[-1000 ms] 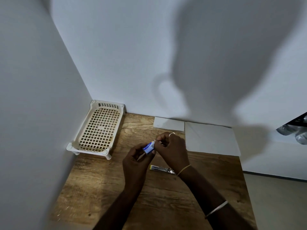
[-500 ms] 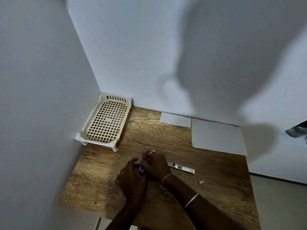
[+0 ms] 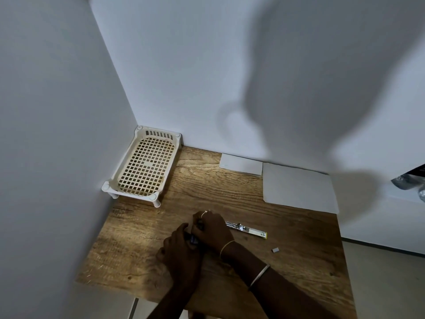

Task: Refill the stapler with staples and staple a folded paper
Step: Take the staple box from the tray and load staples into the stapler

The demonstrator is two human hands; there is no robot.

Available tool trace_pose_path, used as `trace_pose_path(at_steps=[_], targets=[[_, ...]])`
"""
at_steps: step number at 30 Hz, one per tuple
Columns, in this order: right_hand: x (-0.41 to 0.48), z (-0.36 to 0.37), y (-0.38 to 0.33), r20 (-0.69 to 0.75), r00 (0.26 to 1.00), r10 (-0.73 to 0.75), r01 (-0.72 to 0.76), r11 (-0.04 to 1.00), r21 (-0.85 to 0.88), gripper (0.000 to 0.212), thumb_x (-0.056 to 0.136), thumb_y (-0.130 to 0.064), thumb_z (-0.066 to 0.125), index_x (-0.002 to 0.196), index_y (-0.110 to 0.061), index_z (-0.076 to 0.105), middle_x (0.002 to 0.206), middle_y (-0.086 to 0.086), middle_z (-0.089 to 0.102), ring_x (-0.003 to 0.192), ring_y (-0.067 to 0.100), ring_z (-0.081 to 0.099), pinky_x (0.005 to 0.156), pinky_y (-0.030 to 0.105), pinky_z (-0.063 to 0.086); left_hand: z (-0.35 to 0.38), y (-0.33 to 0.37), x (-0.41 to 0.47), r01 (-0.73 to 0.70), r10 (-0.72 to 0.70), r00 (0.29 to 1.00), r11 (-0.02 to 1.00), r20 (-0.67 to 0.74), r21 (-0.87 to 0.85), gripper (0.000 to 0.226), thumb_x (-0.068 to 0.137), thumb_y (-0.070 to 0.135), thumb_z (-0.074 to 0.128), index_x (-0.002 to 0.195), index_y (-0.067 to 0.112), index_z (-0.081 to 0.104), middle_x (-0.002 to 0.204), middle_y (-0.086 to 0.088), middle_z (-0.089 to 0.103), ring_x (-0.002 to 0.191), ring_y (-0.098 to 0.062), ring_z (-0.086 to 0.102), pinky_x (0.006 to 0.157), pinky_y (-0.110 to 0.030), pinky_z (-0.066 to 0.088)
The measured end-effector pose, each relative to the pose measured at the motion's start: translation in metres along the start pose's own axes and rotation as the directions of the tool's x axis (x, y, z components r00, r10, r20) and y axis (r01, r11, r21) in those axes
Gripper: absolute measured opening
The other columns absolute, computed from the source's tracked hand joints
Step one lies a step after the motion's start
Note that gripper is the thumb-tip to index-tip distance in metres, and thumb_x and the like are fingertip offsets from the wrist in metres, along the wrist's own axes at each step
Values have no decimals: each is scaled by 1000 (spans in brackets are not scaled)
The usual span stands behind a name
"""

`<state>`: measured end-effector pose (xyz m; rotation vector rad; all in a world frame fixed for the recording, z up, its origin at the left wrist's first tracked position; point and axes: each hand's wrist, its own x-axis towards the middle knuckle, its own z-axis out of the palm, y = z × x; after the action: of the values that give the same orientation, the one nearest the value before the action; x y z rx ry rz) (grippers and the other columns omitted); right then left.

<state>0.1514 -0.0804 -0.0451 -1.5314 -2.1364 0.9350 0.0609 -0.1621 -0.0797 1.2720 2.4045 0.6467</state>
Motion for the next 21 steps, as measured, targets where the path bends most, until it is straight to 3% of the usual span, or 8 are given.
trace_pose_path(at_steps=[3, 7, 10, 12, 15, 18, 21], targets=[[0, -6, -1, -83, 996, -42, 44, 999, 19, 13, 79, -19, 70, 90, -12, 71, 95, 9, 74, 88, 27, 68, 77, 35, 52, -2, 1, -1, -17, 17, 1000, 1000, 20, -2, 62, 72, 45, 80, 128, 32, 56, 119, 3, 67, 111, -24, 58, 95, -48, 35], [4, -25, 0, -183, 983, 4, 23, 989, 143, 3, 75, -17, 70, 78, -17, 68, 76, -3, 72, 72, 6, 66, 69, 24, 51, -9, 8, -3, -35, 35, 999, 999, -22, -7, 68, 74, 53, 80, 131, 24, 58, 126, -4, 60, 112, -28, 57, 94, -48, 40], [4, -43, 6, -229, 973, 3, 37, 985, 170, 4, 76, -15, 69, 74, -18, 66, 69, -8, 68, 68, 4, 65, 66, 23, 55, -16, 17, 0, -185, 153, 971, 968, -186, -169, 41, 86, 41, 72, 121, 20, 66, 120, -4, 60, 109, -23, 56, 90, -43, 43], [4, -56, 10, -247, 969, -3, 45, 985, 166, 8, 75, -13, 69, 72, -18, 65, 68, -8, 66, 67, 4, 65, 65, 21, 54, -22, 30, 8, -293, 229, 950, 891, -212, -348, 20, 94, 24, 67, 114, 21, 68, 114, 2, 62, 104, -11, 58, 88, -38, 51], [5, -74, 20, -236, 971, -25, 56, 990, 127, 7, 76, -13, 70, 72, -18, 66, 69, -7, 67, 68, 4, 65, 67, 23, 56, -27, 56, 24, -188, 221, 975, 797, -12, -574, 15, 98, 17, 64, 106, 26, 72, 100, 12, 72, 95, -1, 66, 84, -34, 56], [4, -88, 29, -211, 977, -41, 62, 994, 95, 7, 80, -18, 73, 76, -16, 69, 73, -5, 70, 71, 4, 67, 70, 29, 58, -27, 79, 37, -8, 216, 949, 743, 228, -669, 18, 99, 30, 63, 98, 21, 79, 84, 4, 78, 82, -9, 74, 79, -37, 60], [1, -99, 36, -192, 980, -52, 63, 997, 53, 14, 86, -28, 72, 78, -17, 70, 75, -5, 71, 74, 4, 67, 72, 30, 58, -24, 91, 43, 78, 234, 918, 688, 321, -722, 19, 94, 34, 70, 94, 18, 81, 81, -1, 79, 80, -16, 76, 76, -35, 61]])
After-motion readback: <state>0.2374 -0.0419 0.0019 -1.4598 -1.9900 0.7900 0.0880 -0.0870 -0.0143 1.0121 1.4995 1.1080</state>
